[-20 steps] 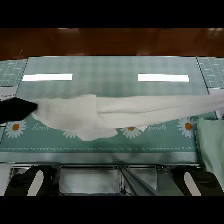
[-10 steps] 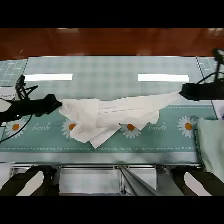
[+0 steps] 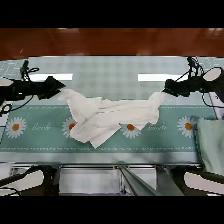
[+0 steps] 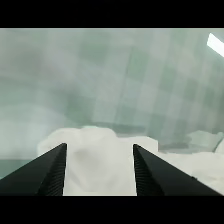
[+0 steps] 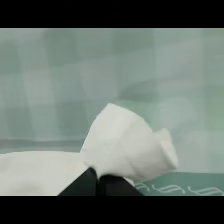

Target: Fold the shirts.

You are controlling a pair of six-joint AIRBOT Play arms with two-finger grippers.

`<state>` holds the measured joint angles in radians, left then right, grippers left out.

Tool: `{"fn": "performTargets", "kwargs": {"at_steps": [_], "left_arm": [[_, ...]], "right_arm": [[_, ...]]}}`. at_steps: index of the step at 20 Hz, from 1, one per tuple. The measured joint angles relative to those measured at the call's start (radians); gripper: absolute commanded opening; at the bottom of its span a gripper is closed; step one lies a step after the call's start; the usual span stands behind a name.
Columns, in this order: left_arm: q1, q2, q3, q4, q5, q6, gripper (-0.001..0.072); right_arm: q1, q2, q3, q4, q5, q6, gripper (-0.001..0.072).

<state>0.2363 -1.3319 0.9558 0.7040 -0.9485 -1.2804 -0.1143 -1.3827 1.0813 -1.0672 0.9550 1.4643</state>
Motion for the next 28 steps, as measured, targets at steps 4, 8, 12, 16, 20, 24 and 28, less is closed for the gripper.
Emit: {"fn": "performTargets", "kwargs": {"at_steps": [4, 8, 12, 16, 20, 24, 28], "left_arm": [[0.113, 0.099, -0.064, 0.076, -0.212, 0.049, 0.0502], [0.143, 0.27, -0.306, 0.09, -0.282, 0.072, 0.0503], [0.119, 0.348, -0.483, 0.083, -0.263, 0.079, 0.0503], [0.042, 0.365, -0.576, 0.063, -0.206, 0.08, 0.0502], [-0.079, 0.337, -0.602, 0.058, -0.122, 0.062, 0.0502], [-0.216, 0.281, -0.6, 0.044, -0.017, 0.019, 0.004], [-0.256, 0.258, -0.499, 0.062, 0.03, -0.022, 0.0023]], "right_arm": [[-0.002, -0.018, 0.031, 0.01, 0.043, -0.025, 0.0022], [-0.003, -0.022, 0.04, 0.017, 0.064, -0.035, 0.0022], [-0.003, -0.024, 0.043, 0.019, 0.084, -0.039, 0.0022], [-0.003, -0.024, 0.043, 0.021, 0.102, -0.04, 0.0022], [-0.003, -0.024, 0.043, 0.022, 0.109, -0.04, 0.0022], [-0.003, -0.024, 0.043, 0.028, 0.111, -0.04, 0.0022], [-0.003, -0.018, 0.055, 0.052, 0.13, -0.05, 0.0022]]}}
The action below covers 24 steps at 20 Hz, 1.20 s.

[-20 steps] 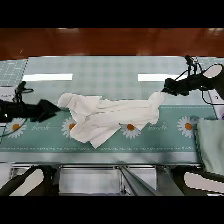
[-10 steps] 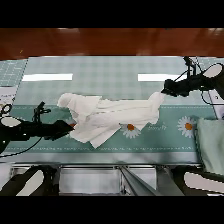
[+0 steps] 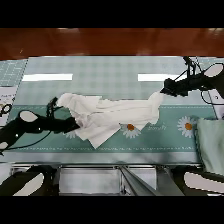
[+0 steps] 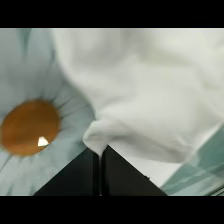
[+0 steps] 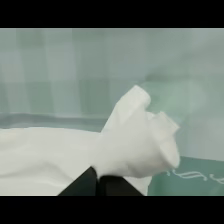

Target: Fold the shirts.

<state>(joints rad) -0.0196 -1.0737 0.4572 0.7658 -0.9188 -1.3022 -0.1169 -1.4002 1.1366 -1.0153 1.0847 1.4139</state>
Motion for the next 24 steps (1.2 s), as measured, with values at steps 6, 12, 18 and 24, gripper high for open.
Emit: {"fn": "performTargets", "kwargs": {"at_steps": [6, 12, 18, 24], "left_arm": [[0.099, 0.043, 0.482, -0.028, -0.112, -0.015, 0.0023], [0.269, 0.088, 1.155, -0.103, -0.147, -0.072, 0.0023], [0.444, 0.195, 1.548, -0.096, -0.153, -0.113, 0.0023], [0.521, 0.402, 1.579, 0.095, -0.211, -0.144, 0.0023]], "right_arm": [[0.0, 0.092, 0.266, 0.009, 0.079, -0.016, 0.0022], [0.0, 0.227, 0.772, -0.034, 0.175, 0.013, 0.0022], [0.0, 0.469, 0.952, -0.149, 0.241, 0.04, 0.0022], [0.0, 0.658, 0.977, -0.273, 0.351, 0.087, 0.0022]]}}
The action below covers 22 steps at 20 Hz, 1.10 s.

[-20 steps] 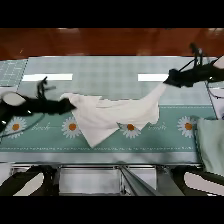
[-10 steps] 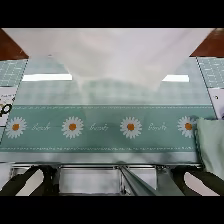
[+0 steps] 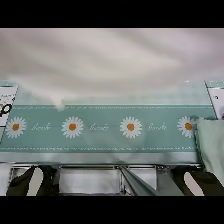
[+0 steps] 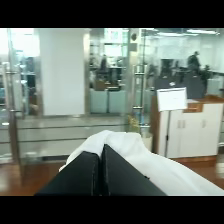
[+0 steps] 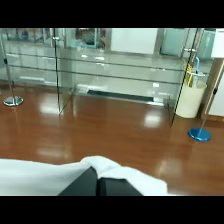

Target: Fold the shirts.

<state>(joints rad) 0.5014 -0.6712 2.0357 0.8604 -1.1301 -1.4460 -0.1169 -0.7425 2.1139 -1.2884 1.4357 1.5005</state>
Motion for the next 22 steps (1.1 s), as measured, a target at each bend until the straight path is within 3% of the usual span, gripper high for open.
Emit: {"fn": "performTargets", "kwargs": {"at_steps": [7, 12, 17, 22], "left_arm": [[-0.175, 0.203, -0.167, 0.324, -0.116, -0.112, 0.0023], [-0.221, 0.241, -0.488, 0.246, -0.179, -0.144, 0.0023], [-0.251, 0.161, -0.948, 0.028, 0.001, -0.068, 0.0023], [-0.369, -0.197, -1.133, -0.111, 0.274, 0.066, 0.0023]], "right_arm": [[0.0, 0.06, -0.112, -0.029, 0.172, 0.038, 0.0022], [0.0, 0.068, -0.337, -0.007, 0.156, 0.047, 0.0022], [0.0, -0.023, -0.628, 0.029, 0.028, 0.025, 0.0021], [0.0, -0.326, -0.72, 0.085, -0.134, -0.026, 0.0022]]}}
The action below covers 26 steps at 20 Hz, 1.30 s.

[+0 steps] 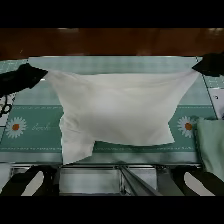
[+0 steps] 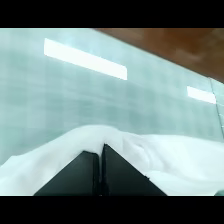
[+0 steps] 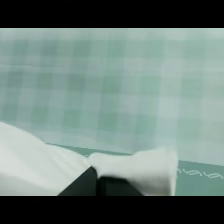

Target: Fold the shirts.

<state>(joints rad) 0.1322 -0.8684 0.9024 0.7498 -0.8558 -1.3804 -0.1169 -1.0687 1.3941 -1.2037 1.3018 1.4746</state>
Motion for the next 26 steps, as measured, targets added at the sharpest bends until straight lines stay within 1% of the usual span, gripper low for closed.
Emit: {"fn": "performTargets", "kwargs": {"at_steps": [2, 4, 7, 9, 12, 13, 14, 15, 17, 19, 22, 24, 26], "left_arm": [[-0.036, -0.189, 0.056, -0.023, 0.063, 0.027, 0.0023], [-0.056, -0.369, 0.151, -0.039, 0.084, 0.041, 0.0023], [-0.072, -0.586, 0.317, -0.071, 0.089, 0.052, 0.0023], [-0.08, -0.687, 0.414, -0.084, 0.085, 0.056, 0.0024], [-0.088, -0.775, 0.519, -0.094, 0.098, 0.058, 0.0024], [-0.09, -0.792, 0.54, -0.095, 0.099, 0.06, 0.0039], [-0.092, -0.804, 0.554, -0.096, 0.102, 0.061, 0.0222], [-0.092, -0.812, 0.565, -0.098, 0.102, 0.061, 0.051], [-0.081, -0.821, 0.579, -0.097, 0.068, 0.061, 0.0502], [-0.035, -0.821, 0.592, -0.077, -0.021, 0.063, 0.0502], [0.079, -0.801, 0.582, 0.02, -0.246, 0.062, 0.0502], [0.172, -0.75, 0.504, 0.101, -0.354, 0.061, 0.0502], [0.271, -0.662, 0.35, 0.154, -0.389, 0.061, 0.0502]], "right_arm": [[0.0, -0.138, 0.013, 0.017, -0.056, -0.009, 0.0022], [0.0, -0.263, 0.042, 0.03, -0.107, -0.011, 0.0022], [0.0, -0.418, 0.092, 0.051, -0.187, 0.009, 0.0022], [0.0, -0.497, 0.119, 0.086, -0.239, 0.018, 0.0022], [0.0, -0.579, 0.148, 0.182, -0.326, 0.026, 0.0025], [0.0, -0.596, 0.153, 0.214, -0.351, 0.026, 0.0137], [0.0, -0.611, 0.157, 0.244, -0.371, 0.026, 0.0373], [0.0, -0.621, 0.159, 0.263, -0.381, 0.024, 0.0418], [-0.01, -0.631, 0.167, 0.295, -0.378, 0.017, 0.0415], [-0.047, -0.626, 0.176, 0.304, -0.312, 0.011, 0.0411], [-0.148, -0.584, 0.167, 0.253, -0.141, 0.007, 0.0411], [-0.232, -0.515, 0.086, 0.169, -0.054, 0.01, 0.0411], [-0.308, -0.42, -0.068, 0.121, -0.032, 0.011, 0.0411]]}}
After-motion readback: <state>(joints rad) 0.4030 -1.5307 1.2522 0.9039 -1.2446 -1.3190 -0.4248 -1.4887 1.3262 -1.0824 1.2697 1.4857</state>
